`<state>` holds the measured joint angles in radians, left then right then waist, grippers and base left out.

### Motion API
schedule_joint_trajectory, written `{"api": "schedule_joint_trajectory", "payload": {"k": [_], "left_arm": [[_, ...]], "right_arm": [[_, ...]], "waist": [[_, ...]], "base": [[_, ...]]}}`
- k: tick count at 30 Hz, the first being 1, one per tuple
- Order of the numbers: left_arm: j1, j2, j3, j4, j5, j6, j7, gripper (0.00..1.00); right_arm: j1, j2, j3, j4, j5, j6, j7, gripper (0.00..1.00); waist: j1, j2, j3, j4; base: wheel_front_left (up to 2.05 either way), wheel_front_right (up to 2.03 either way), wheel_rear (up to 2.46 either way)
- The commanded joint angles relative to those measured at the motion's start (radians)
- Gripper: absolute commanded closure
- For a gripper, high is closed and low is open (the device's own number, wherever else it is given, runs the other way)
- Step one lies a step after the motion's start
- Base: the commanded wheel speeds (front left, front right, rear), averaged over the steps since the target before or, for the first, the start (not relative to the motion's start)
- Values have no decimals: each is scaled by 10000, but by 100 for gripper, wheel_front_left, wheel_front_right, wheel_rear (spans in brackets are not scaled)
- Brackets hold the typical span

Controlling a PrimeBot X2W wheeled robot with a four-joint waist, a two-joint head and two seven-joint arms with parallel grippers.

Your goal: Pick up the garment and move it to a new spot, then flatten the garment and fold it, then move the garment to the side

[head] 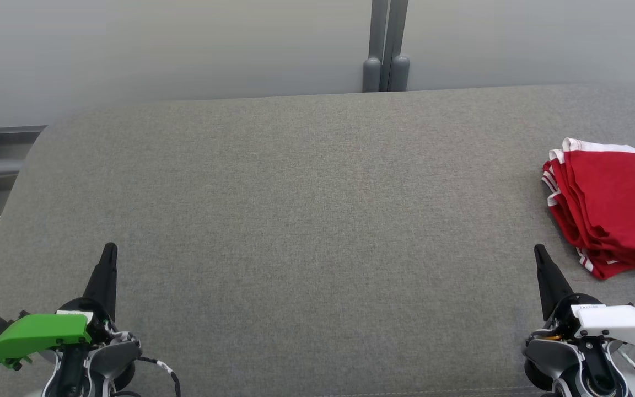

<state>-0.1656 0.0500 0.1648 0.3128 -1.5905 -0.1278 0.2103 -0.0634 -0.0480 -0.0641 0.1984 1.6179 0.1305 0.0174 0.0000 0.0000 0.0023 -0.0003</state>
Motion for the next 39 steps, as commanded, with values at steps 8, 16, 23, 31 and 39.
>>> {"api": "schedule_joint_trajectory", "payload": {"k": [8,16,23,31,39], "left_arm": [[-169,2,41,-29,-113,-61,36,100],[-169,2,39,-30,-114,-61,35,100],[-169,2,39,-31,-115,-61,34,100],[-168,3,38,-31,-115,-61,33,100],[-168,3,37,-32,-116,-61,33,100]], "right_arm": [[-34,-41,-24,-37,57,4,32,100],[-34,-41,-24,-37,57,4,32,100],[-34,-41,-23,-38,57,4,32,100],[-34,-41,-23,-38,57,4,31,100],[-34,-41,-23,-38,58,4,31,100]], "waist": [[0,0,-1,0],[0,0,-1,0],[0,0,-1,0],[0,0,-1,0],[0,0,-1,0]], "base": [[0,0,0],[0,0,0],[0,0,0],[0,0,0],[0,0,0]]}}
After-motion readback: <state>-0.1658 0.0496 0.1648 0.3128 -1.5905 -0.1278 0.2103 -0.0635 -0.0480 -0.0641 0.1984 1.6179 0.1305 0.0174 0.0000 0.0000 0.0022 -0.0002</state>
